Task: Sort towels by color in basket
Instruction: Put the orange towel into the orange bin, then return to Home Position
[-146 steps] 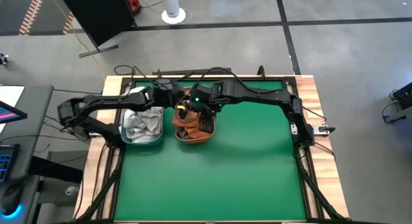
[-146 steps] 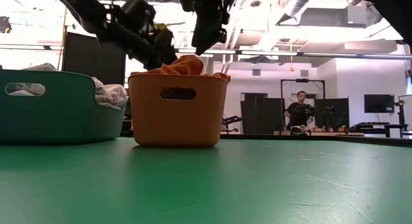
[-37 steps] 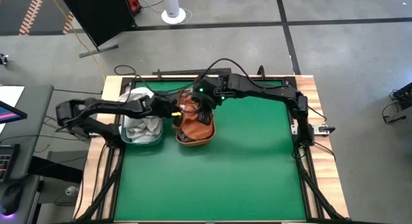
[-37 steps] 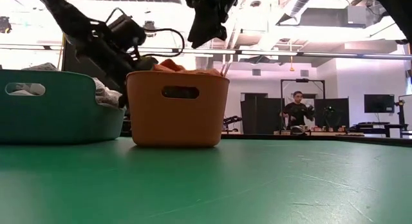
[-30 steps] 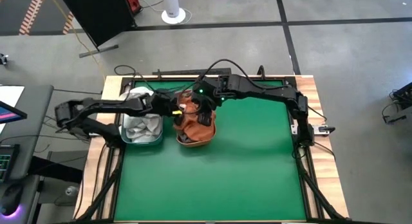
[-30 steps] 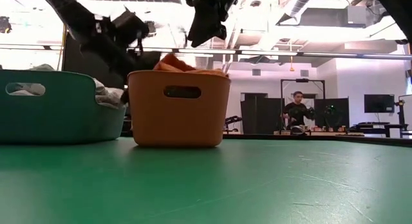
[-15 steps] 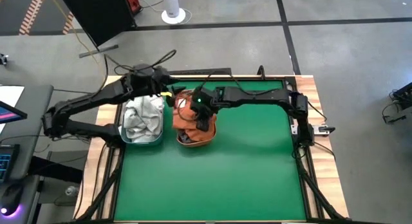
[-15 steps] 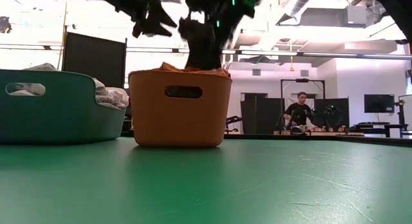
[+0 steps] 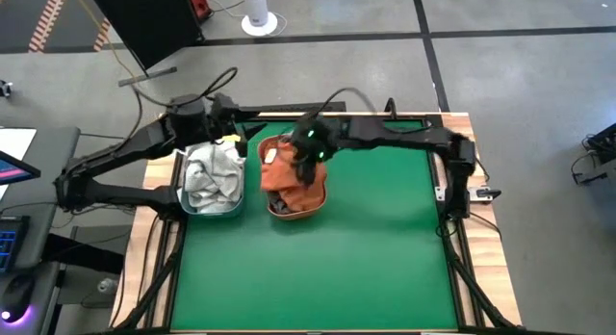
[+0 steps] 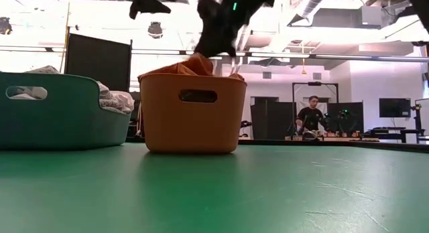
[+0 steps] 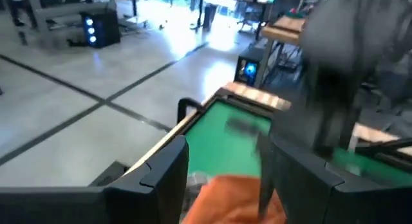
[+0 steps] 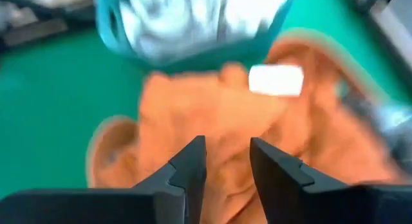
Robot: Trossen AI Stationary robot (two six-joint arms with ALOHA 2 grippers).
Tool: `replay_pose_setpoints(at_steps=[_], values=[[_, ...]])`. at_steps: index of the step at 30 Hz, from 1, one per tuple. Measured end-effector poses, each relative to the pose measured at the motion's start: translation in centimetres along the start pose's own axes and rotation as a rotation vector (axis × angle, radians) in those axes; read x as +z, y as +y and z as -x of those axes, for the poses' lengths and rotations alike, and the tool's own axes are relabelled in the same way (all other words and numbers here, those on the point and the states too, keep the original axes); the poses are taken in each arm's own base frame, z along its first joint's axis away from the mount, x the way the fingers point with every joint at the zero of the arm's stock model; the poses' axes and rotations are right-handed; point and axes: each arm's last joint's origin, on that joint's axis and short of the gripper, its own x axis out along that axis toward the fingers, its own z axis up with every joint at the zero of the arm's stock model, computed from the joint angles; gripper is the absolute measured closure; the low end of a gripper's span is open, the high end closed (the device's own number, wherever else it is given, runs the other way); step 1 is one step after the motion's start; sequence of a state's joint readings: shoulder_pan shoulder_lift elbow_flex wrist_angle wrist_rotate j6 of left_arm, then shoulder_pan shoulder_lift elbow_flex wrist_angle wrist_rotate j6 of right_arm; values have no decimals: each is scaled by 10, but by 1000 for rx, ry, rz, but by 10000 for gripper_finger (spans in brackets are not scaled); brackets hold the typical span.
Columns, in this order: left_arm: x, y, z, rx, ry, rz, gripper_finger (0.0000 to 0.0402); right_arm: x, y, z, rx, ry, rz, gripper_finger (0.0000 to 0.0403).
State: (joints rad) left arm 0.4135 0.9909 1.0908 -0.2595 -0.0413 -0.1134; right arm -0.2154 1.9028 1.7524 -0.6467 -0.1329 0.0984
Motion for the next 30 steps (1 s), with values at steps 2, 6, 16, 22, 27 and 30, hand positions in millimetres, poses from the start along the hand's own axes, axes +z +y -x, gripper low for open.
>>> replay_pose_setpoints(at_steps=[2,6,16,22,27,30], values=[[-2,-2,9,12,28,-5,201,11,-1,24,-2,-68,0,254],[-15,-13,21,-45,59,-22,200,16,-2,68,-11,-167,1,255],[-71,-28,57,-127,51,70,227,-60,-1,133,-52,-378,-108,275],[-102,-23,76,-145,31,163,237,-116,-4,147,-8,-584,-232,278],[-130,-14,85,-159,-35,285,243,-153,-8,163,-45,-675,-296,278],[-150,-9,89,-162,-57,356,249,-173,-11,173,-53,-708,-340,278]])
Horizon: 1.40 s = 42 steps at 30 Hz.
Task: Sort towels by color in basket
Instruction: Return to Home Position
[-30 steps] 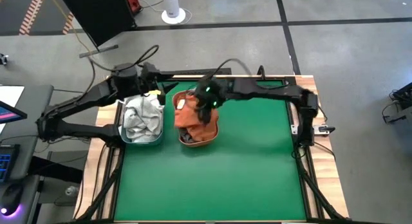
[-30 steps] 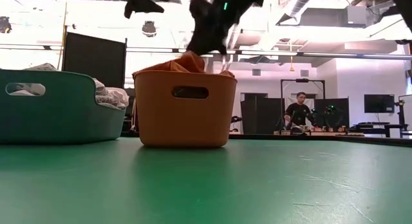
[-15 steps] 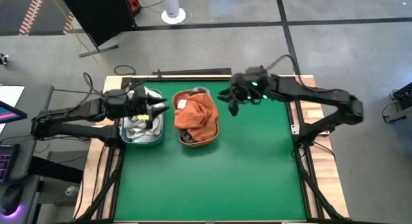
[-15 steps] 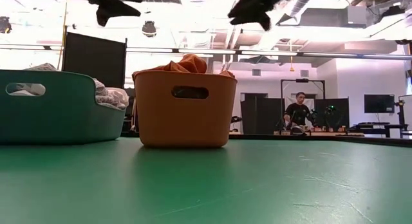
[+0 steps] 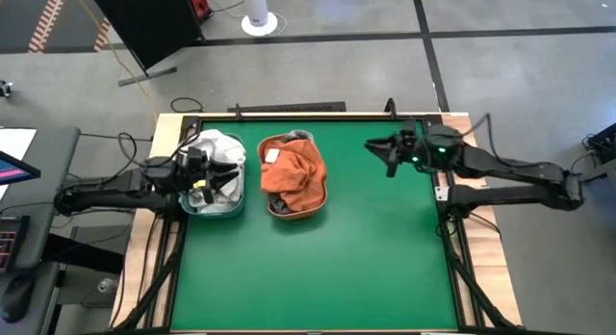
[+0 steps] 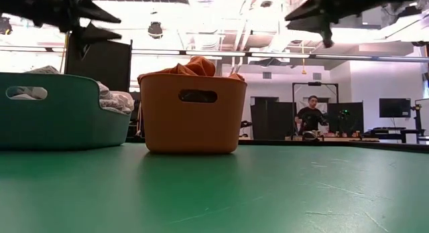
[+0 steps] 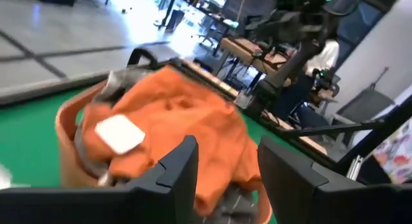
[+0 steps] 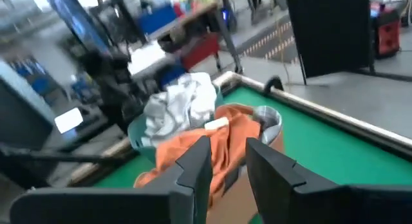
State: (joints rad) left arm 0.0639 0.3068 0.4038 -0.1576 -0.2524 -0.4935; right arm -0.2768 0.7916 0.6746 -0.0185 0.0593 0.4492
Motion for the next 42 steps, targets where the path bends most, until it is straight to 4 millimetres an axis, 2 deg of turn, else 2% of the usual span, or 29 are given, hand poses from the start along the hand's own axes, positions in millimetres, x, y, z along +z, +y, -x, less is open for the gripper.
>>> replay_pose_setpoints(at_steps=[3,8,11,15,23,30,37,42], values=[[-14,9,6,2,-11,54,259,2,-5,27,-2,-104,-30,278],[-16,16,21,12,-67,53,278,-2,-13,67,19,-251,-97,278],[-21,23,29,65,-50,40,287,-12,-18,83,50,-295,-155,278],[-20,22,33,32,-66,60,300,-28,-25,96,87,-330,-236,278],[-32,21,22,-130,-32,104,347,-59,-35,93,136,-274,-313,278],[-41,21,19,-204,-7,143,396,-74,-39,96,167,-317,-332,278],[-44,18,19,-223,-2,183,401,-93,-42,83,218,-312,-355,287],[-55,19,13,-251,-63,226,401,-109,-45,77,336,-414,-393,294]])
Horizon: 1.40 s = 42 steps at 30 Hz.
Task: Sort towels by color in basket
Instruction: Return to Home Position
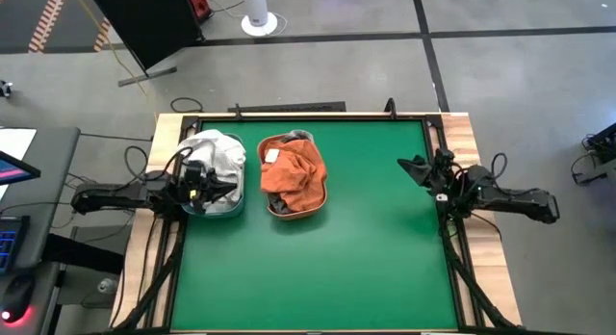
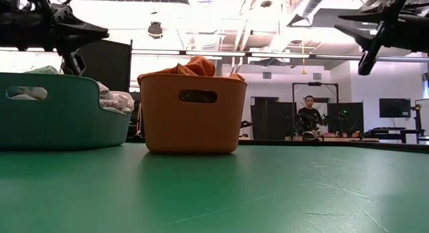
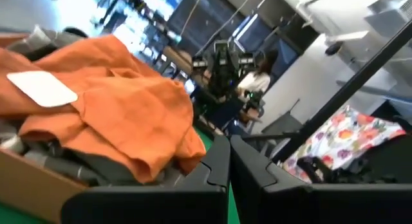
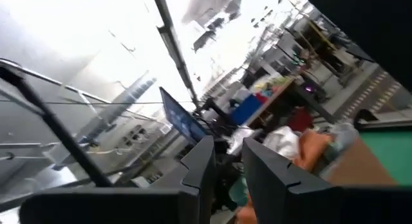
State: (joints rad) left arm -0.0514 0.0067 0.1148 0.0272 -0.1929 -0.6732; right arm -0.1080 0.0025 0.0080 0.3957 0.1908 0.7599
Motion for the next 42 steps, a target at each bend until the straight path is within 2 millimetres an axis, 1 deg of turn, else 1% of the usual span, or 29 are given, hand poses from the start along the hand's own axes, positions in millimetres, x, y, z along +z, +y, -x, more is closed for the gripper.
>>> replay_pose_setpoints(at_steps=[2,4,8,15,18,23,27,29,32,42], values=[[-5,3,-1,-3,-27,-21,401,1,2,0,4,-10,-2,295],[-11,8,-2,7,-17,-53,401,1,1,0,-16,-31,-4,295],[-15,10,-3,23,-1,-49,401,2,0,0,-39,-53,0,295],[-18,13,-2,40,50,-107,401,-5,-6,0,-98,18,21,295],[-19,15,-2,70,55,-211,401,-10,-11,1,-149,73,40,295],[-20,15,-2,64,68,-498,401,-21,-23,5,-269,205,98,295],[-19,15,-2,72,63,-629,401,-23,-25,4,-261,264,297,295],[-18,15,-2,78,52,-649,401,-23,-25,4,-252,279,368,295],[-18,15,-2,78,53,-641,401,-23,-25,4,-246,289,423,295],[-19,15,-2,80,53,-626,401,-23,-25,5,-247,292,428,295]])
